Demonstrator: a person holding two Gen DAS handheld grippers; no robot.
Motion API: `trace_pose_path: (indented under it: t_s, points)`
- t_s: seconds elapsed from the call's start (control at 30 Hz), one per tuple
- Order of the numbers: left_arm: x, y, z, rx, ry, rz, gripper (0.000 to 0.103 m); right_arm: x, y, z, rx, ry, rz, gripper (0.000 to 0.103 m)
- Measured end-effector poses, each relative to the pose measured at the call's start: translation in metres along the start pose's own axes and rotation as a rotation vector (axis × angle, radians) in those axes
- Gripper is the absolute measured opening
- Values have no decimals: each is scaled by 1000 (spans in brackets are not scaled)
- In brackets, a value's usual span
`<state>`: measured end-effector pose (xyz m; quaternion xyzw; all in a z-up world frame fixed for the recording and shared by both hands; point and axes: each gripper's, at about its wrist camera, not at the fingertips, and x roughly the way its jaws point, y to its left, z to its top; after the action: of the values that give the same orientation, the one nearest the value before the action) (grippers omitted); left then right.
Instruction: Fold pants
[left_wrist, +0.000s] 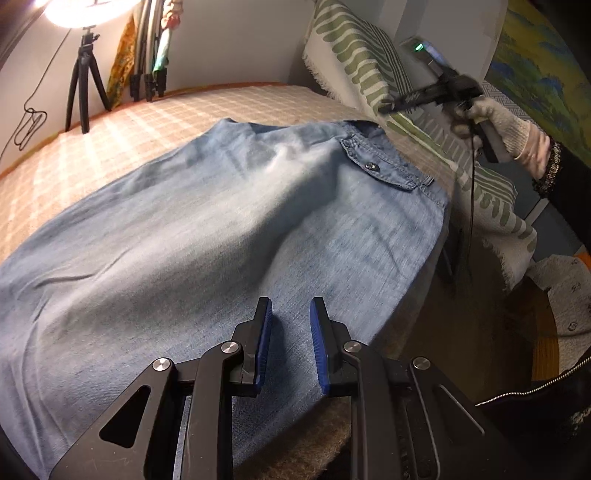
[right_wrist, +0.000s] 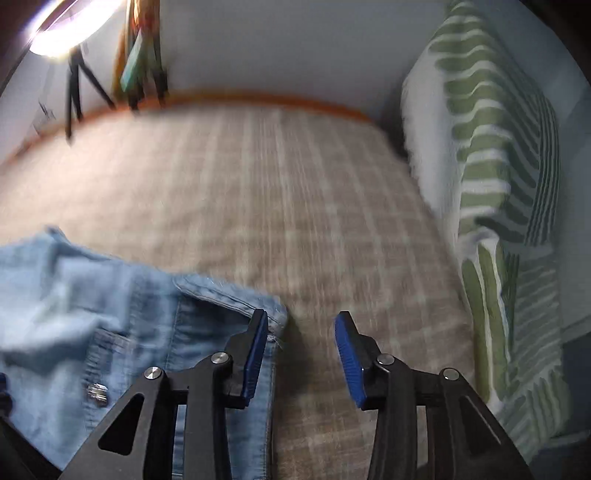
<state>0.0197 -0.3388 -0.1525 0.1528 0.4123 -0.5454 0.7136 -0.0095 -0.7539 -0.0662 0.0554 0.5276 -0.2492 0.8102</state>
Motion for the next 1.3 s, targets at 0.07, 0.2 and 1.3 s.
trace_pose_path:
  t_s: [0.07,0.2,1.3]
  points:
    - [0,1,-1,-5,-4,-4,19,-14,4,7,8,-61,94,57]
    - [-5,-1,-1,0,-11,14,19,-18,51,32,-61,-127,338,67]
    - [-56,21,-1,-76,-114,55,20,17,201,71,-232,-143,502,39]
